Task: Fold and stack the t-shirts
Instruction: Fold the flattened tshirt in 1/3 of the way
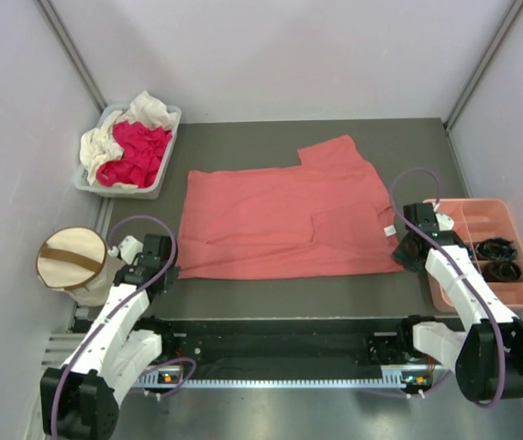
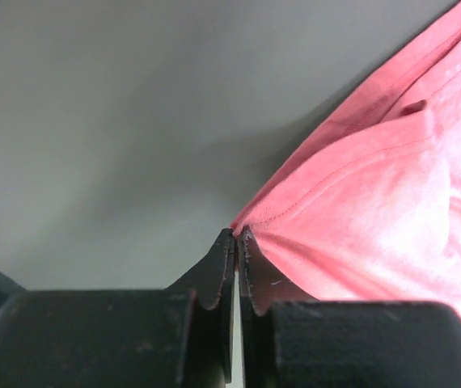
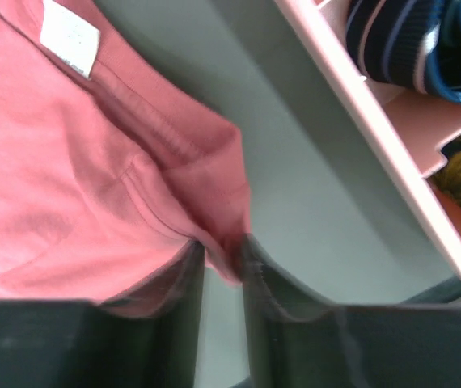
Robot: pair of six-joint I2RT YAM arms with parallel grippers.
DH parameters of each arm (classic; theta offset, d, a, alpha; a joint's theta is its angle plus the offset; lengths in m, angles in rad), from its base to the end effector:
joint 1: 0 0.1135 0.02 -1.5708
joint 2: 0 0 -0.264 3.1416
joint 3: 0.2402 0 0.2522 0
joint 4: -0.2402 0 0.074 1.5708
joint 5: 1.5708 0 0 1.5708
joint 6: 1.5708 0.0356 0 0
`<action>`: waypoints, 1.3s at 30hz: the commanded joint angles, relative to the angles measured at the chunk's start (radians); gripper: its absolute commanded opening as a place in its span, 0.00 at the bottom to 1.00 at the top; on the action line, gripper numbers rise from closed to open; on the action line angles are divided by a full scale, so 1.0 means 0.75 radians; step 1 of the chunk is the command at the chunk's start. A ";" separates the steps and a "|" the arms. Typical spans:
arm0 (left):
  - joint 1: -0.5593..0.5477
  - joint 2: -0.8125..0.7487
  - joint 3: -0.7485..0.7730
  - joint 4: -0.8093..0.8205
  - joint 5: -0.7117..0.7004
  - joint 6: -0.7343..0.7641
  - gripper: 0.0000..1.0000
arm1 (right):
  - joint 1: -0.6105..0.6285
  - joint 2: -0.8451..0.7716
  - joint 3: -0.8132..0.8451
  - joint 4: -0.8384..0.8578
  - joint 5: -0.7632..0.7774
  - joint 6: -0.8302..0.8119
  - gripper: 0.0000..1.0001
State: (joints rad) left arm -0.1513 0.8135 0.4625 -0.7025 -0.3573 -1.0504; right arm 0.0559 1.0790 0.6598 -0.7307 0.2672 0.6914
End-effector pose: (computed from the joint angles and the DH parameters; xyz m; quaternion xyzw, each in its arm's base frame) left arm 0.1426 -0.0092 0.1842 -0.4543 0.8371 -0.0006 0.3047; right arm 0.1880 0.0011 0.2024 0.3293 0.9120 -0.0457 0.2403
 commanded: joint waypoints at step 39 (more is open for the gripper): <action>0.009 0.459 0.285 0.540 0.065 0.411 0.75 | 0.175 -0.042 0.016 0.181 -0.221 -0.053 0.77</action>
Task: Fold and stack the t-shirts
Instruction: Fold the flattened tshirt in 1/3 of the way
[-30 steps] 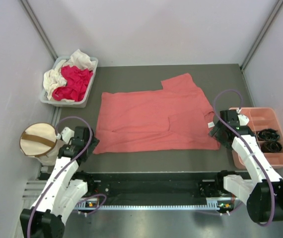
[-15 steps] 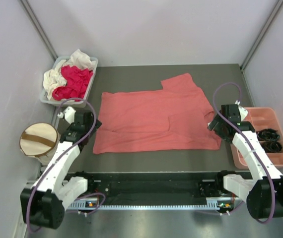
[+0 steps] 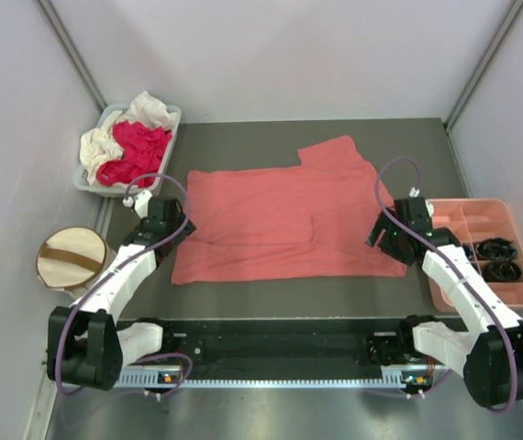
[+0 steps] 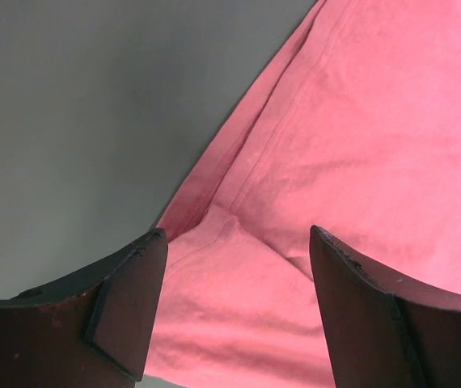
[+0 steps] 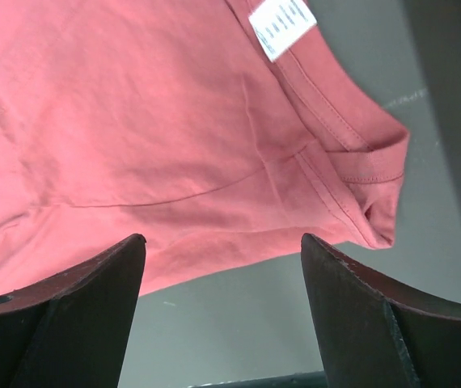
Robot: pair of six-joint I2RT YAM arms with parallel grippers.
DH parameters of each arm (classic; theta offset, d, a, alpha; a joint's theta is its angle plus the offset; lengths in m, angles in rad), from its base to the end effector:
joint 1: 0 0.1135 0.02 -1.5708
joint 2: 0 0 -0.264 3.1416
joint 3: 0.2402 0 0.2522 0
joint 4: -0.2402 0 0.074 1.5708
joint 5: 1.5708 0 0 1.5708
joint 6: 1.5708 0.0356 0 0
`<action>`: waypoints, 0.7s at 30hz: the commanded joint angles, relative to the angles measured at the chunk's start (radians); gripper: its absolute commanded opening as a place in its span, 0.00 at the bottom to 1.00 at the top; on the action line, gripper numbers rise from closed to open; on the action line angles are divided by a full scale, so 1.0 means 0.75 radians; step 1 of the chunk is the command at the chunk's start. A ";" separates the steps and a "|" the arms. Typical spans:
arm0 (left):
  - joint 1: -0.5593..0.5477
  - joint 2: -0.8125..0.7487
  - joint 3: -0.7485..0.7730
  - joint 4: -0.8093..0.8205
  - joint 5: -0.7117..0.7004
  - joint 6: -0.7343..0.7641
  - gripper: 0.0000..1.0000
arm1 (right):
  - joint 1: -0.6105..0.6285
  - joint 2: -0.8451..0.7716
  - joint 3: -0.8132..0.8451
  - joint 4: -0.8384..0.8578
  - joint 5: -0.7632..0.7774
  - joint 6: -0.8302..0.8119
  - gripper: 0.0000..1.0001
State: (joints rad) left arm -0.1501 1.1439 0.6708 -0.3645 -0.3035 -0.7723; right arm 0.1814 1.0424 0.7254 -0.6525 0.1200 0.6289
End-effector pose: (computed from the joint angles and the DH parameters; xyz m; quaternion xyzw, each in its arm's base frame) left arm 0.2274 -0.0236 0.2154 -0.3341 0.8619 -0.0313 0.3801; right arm 0.1977 0.0319 0.2320 0.2289 0.9257 0.0639 0.2943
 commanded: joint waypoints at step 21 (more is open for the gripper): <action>0.008 0.150 0.018 0.146 -0.023 0.048 0.76 | 0.071 0.441 -0.069 0.089 0.145 0.080 0.81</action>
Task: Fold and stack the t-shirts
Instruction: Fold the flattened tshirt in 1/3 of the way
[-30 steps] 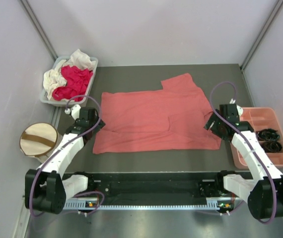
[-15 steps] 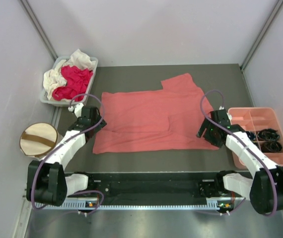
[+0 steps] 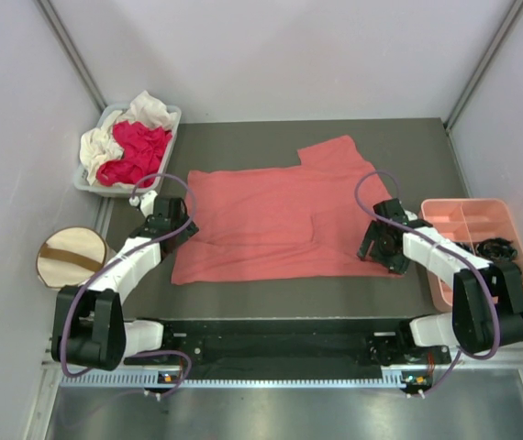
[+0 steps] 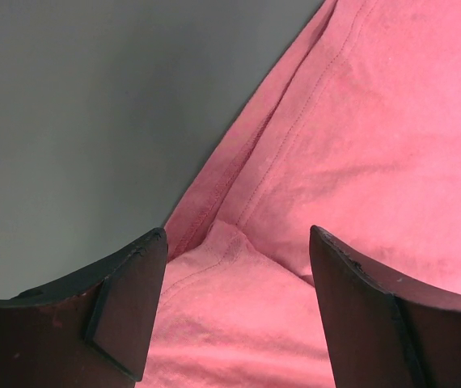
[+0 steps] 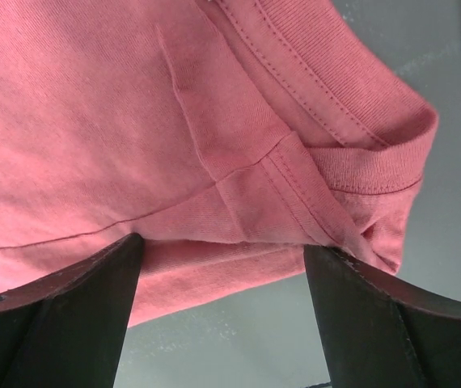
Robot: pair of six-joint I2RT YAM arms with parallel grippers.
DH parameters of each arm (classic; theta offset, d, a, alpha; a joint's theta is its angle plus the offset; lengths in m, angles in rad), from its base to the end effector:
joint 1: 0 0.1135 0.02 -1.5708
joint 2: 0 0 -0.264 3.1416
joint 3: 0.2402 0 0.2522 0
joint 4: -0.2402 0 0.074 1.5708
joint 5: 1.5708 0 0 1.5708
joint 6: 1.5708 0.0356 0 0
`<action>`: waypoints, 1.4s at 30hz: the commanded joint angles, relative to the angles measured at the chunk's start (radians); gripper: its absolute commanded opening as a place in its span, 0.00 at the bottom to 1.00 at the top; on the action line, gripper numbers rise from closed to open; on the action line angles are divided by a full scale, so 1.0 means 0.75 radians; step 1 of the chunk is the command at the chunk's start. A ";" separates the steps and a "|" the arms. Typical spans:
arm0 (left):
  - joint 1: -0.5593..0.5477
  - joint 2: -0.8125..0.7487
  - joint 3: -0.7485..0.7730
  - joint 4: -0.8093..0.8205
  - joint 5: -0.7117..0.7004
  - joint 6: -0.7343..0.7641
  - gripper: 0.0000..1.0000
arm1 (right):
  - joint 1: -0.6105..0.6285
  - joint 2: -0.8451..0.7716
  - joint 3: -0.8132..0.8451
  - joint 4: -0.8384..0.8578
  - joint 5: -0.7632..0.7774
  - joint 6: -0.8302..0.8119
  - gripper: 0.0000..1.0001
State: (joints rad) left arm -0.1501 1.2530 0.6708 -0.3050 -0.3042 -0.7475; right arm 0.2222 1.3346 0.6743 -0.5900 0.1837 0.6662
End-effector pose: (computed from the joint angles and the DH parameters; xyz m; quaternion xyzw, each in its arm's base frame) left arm 0.2421 -0.0258 0.1960 -0.3226 0.8751 -0.0151 0.3604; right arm 0.2188 0.0428 0.1639 0.2307 0.9557 -0.0135 0.1824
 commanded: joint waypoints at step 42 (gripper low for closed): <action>0.008 0.068 -0.021 0.012 -0.138 0.019 0.00 | 0.019 0.049 -0.007 -0.005 0.072 0.048 0.82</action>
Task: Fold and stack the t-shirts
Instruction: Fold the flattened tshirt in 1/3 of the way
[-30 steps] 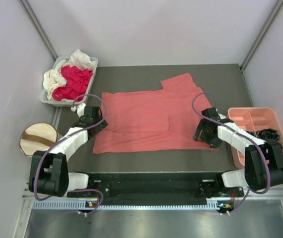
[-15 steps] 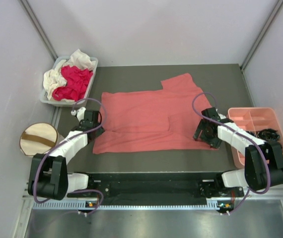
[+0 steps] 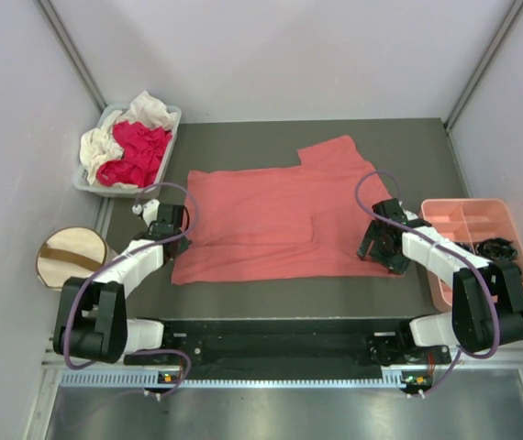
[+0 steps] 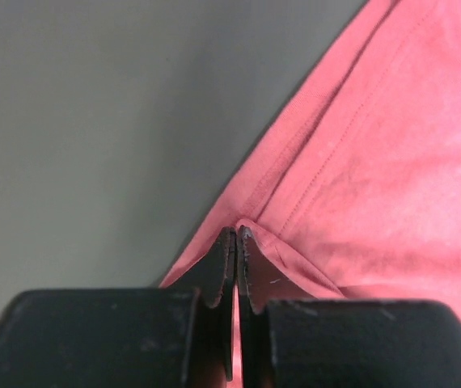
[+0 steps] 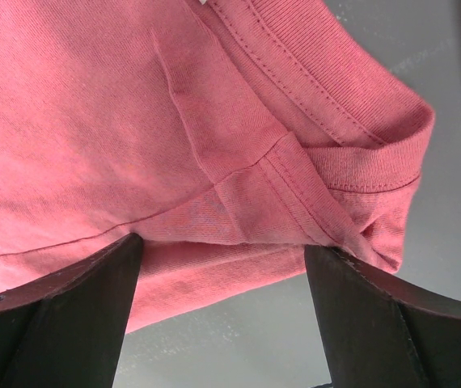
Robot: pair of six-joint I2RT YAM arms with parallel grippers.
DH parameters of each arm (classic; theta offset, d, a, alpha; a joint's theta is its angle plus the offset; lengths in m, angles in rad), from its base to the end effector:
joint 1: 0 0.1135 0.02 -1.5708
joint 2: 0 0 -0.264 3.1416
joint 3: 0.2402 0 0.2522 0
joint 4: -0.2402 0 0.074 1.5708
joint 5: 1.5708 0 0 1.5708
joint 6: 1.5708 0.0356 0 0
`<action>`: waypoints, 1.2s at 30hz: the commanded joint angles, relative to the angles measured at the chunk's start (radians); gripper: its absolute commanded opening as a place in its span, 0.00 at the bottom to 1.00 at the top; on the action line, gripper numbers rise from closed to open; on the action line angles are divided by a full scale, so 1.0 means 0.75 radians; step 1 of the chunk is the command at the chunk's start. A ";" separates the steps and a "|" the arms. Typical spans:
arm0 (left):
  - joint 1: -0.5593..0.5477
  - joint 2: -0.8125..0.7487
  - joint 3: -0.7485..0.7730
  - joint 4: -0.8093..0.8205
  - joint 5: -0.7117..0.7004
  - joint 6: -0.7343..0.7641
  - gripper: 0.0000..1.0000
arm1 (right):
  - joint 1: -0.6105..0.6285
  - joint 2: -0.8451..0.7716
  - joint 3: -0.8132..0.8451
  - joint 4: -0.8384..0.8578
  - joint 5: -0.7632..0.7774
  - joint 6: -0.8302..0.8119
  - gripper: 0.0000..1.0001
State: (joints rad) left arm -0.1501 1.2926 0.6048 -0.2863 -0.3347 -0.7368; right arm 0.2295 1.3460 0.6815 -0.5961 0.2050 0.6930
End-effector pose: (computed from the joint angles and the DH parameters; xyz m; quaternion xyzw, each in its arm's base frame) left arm 0.2344 -0.0236 0.1692 -0.3194 0.8881 0.0195 0.3301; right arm 0.2200 0.0439 0.1634 0.2411 0.9529 -0.0221 0.1826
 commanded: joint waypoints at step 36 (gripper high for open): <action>0.008 -0.102 0.181 -0.213 -0.415 -0.173 0.20 | 0.009 -0.013 -0.015 -0.007 0.056 0.001 0.82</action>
State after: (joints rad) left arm -0.1490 1.2640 0.7002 -0.4343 -0.6300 -0.8700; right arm 0.2329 1.3483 0.6830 -0.5964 0.2085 0.6930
